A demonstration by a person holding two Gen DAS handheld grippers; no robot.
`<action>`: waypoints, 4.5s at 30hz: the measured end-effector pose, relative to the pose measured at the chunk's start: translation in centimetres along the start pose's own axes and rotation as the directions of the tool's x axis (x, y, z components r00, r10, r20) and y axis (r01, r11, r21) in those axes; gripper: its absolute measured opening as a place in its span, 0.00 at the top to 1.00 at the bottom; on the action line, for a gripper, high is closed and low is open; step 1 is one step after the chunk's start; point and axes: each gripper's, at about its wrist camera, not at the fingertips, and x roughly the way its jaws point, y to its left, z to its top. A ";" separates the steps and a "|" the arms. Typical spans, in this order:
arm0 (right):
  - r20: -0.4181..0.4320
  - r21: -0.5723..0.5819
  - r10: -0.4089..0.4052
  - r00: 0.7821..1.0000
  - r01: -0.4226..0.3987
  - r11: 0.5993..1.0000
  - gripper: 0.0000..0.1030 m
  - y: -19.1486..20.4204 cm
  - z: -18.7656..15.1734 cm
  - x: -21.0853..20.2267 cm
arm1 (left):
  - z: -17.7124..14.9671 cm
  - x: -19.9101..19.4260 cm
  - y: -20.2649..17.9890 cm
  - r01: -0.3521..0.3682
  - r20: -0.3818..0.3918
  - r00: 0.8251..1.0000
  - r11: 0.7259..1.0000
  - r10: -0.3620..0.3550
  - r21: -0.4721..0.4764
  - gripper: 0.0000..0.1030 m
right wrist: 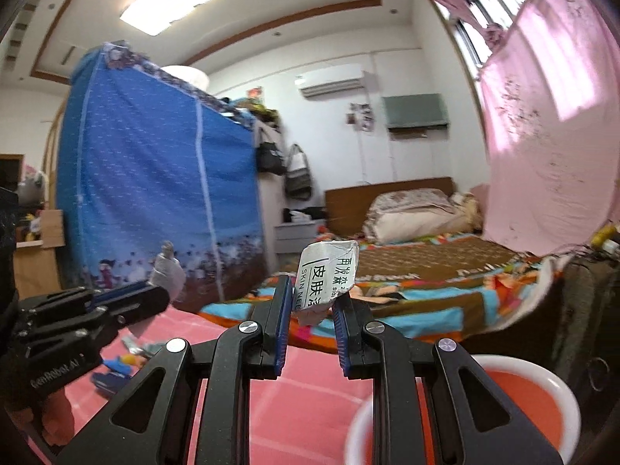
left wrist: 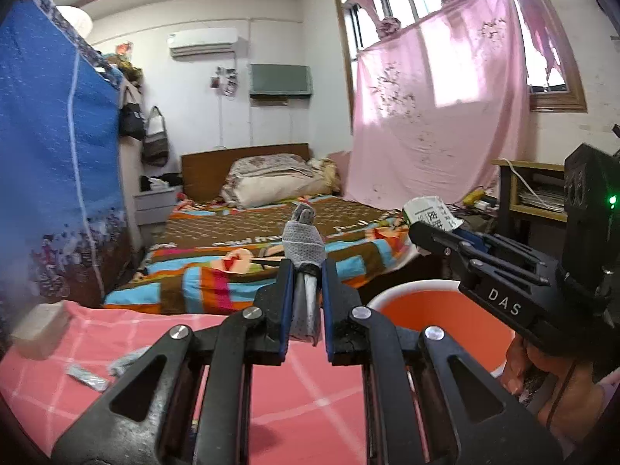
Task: Collect trash
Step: 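Carry both items over the orange bucket and open both tools to drop them, then move both tools back over the remaining trash on the bedspread, then close the left tool on the yellow cylinder while the right tool grips the teal crumpled packet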
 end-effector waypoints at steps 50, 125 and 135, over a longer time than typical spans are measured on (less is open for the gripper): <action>-0.206 0.156 -0.267 0.941 0.301 0.941 0.56 -10.0 -2.2 -1.7 | -0.5 8.6 -5.5 0.115 -0.246 0.953 0.962 -0.178 -0.249 0.51; -0.310 -0.100 0.182 0.933 -0.222 0.970 0.13 14.3 -4.8 11.3 | -8.6 -0.8 19.5 -0.337 -0.432 0.885 0.880 0.174 -0.335 0.52; -0.429 -0.064 0.199 0.881 -0.249 0.966 0.16 14.9 -6.0 13.2 | -9.3 0.8 19.2 -0.306 -0.485 0.868 0.886 0.109 -0.348 0.59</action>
